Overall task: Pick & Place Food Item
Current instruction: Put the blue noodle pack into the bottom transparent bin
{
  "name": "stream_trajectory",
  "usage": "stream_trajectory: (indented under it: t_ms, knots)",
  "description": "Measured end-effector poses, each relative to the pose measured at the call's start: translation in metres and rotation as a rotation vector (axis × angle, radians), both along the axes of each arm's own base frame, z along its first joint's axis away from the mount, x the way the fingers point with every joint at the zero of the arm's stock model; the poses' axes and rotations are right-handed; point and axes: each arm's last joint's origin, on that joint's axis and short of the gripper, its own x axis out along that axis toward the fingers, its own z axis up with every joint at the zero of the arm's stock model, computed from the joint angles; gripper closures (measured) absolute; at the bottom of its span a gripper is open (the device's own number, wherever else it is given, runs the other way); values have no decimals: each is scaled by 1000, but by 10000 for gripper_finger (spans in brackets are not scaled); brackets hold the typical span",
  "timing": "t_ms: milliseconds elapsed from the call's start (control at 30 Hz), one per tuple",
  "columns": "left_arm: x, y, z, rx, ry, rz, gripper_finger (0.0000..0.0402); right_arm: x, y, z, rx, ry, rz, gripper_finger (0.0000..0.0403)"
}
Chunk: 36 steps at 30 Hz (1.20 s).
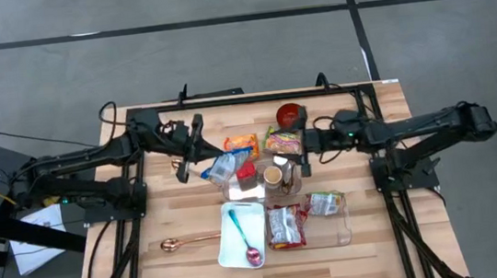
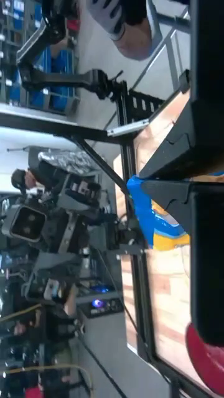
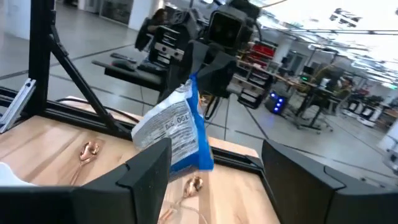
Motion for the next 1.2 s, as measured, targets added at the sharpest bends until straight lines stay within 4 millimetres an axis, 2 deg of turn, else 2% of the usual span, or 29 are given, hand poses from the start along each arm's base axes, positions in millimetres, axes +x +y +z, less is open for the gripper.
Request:
stream_trajectory:
  t_ms: [367,633,800,933,1200]
  knots:
    - [13,-7,-5,8,-10,-46,401,58,-5,4,-8,70,21,158]
    - [14,-7,-6,7,-5,-46,401,78,-4,4,20,75,146,158]
    - [14,-8,-5,8,-14,-47,401,95,-5,-5,33,107,179,158]
    - [15,-12,-5,6,-14,-63,401,99,-10,-11,36,132,169,158]
    - [15,-15,-6,4,-5,-78,401,96,-13,-5,64,121,248,158]
